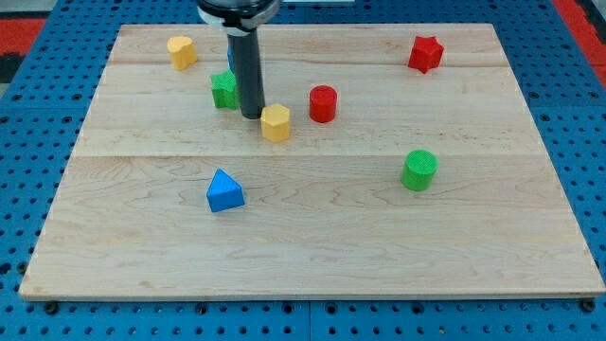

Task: Push the yellow hexagon to the bottom of the red circle

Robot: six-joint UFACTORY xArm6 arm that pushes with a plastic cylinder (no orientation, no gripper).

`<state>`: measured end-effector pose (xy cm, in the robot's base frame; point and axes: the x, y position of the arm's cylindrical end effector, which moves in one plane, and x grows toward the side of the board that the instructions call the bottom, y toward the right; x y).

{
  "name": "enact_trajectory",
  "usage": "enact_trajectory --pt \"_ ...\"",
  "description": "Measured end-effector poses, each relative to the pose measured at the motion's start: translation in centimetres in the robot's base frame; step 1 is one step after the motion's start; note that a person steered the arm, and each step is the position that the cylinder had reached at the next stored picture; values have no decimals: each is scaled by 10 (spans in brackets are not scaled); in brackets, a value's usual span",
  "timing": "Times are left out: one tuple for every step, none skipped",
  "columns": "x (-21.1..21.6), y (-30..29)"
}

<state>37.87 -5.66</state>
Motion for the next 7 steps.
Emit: enact_trajectory --pt "13 24" --pt "13 21" --pt "13 1" --pt "19 -9" --pt "33 -11" --pt "33 -11" --pt "33 8"
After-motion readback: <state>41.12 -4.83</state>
